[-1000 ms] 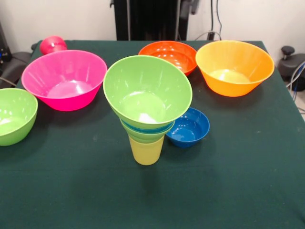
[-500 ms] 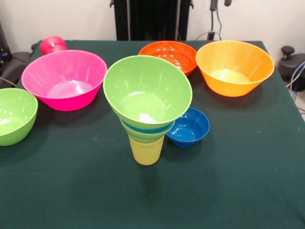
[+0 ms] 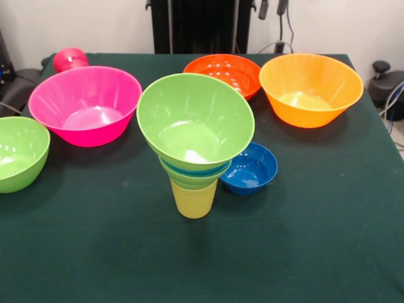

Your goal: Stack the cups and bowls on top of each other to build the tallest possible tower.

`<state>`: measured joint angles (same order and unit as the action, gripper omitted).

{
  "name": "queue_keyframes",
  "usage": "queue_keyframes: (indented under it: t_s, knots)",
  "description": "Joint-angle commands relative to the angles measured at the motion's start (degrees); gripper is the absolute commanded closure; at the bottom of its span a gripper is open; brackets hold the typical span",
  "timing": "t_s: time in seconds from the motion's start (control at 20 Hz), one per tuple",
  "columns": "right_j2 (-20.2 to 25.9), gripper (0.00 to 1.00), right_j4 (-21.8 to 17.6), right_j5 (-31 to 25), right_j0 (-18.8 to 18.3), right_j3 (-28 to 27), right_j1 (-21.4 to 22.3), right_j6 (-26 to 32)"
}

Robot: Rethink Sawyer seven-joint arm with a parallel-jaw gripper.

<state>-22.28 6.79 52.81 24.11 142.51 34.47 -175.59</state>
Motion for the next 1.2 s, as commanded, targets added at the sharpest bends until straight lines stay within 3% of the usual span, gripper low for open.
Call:
queue_keyframes:
  t_s: [0.05,0.3,0.55,0.7,1.2]
  knots:
    - [1.85,0.0,-3.23,9.98,-0.51,4.97,-14.77,-17.92]
    - [0.7,0.0,-6.17,18.52,-2.33,4.29,-23.64,-19.02]
    - [-0.08,0.0,-9.7,21.58,-4.82,2.63,-30.51,-16.52]
    - [-0.5,0.0,-10.27,23.54,-6.11,2.57,-32.52,-15.38]
    - [-4.33,0.0,-18.22,26.0,-13.9,-0.81,-39.28,-7.17]
